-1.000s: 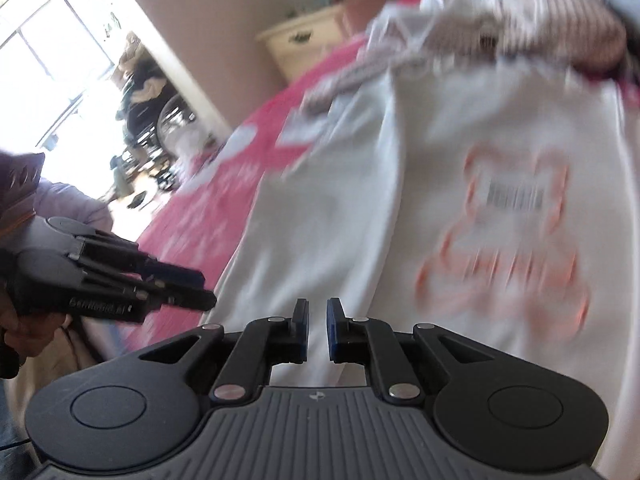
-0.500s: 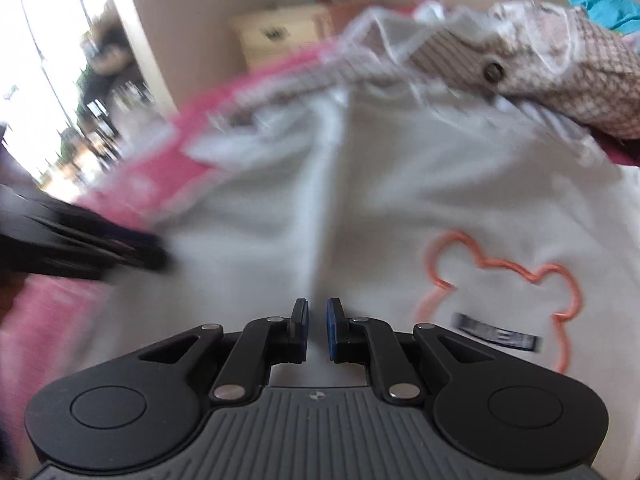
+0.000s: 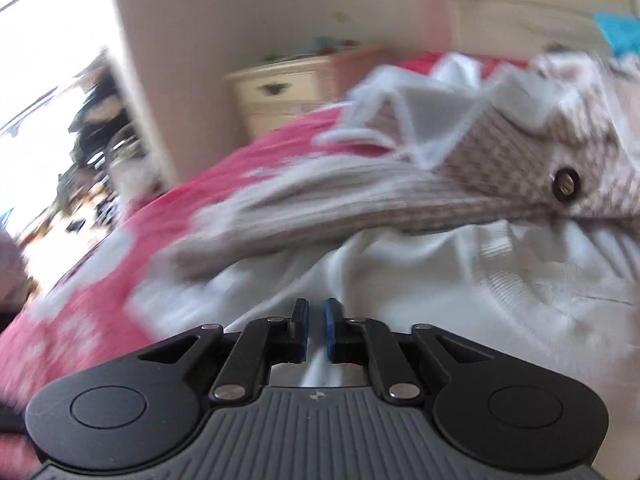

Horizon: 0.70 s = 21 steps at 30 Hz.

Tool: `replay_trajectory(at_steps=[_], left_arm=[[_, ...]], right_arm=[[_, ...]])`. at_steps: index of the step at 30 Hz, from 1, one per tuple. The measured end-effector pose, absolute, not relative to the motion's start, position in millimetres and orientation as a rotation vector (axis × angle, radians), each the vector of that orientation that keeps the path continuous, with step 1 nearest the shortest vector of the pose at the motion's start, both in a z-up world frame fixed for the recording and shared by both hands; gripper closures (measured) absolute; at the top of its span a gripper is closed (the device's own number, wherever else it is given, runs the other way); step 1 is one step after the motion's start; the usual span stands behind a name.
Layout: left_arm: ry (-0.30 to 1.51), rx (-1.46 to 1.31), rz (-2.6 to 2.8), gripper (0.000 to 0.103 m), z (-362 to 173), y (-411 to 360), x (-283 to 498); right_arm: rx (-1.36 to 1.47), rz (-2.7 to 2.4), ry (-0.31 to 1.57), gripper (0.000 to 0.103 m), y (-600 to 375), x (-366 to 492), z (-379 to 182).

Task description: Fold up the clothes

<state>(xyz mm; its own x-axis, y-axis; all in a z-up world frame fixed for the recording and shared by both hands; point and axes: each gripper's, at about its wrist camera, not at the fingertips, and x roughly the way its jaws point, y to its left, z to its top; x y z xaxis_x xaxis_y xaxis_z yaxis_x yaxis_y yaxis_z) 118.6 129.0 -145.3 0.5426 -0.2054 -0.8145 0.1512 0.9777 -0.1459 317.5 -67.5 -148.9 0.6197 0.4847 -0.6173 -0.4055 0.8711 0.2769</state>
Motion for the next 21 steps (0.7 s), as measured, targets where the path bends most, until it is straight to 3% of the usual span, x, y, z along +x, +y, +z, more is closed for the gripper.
replay_trajectory(at_steps=[9, 17, 21], left_arm=[[0.972, -0.039, -0.215, 0.074, -145.1, 127.3, 117.3], [0.964, -0.045, -0.213, 0.073, -146.7, 127.8, 116.3], [0.963, -0.018, -0.216, 0.072, -146.9, 124.1, 118.1]], right_arm=[[0.359, 0.387, 0.629, 0.090, -152.2, 329.2, -120.2], [0.302, 0.309, 0.885, 0.085, -209.1, 338.4, -138.5], [0.390, 0.187, 0.843, 0.086, -224.2, 356.6, -153.8]])
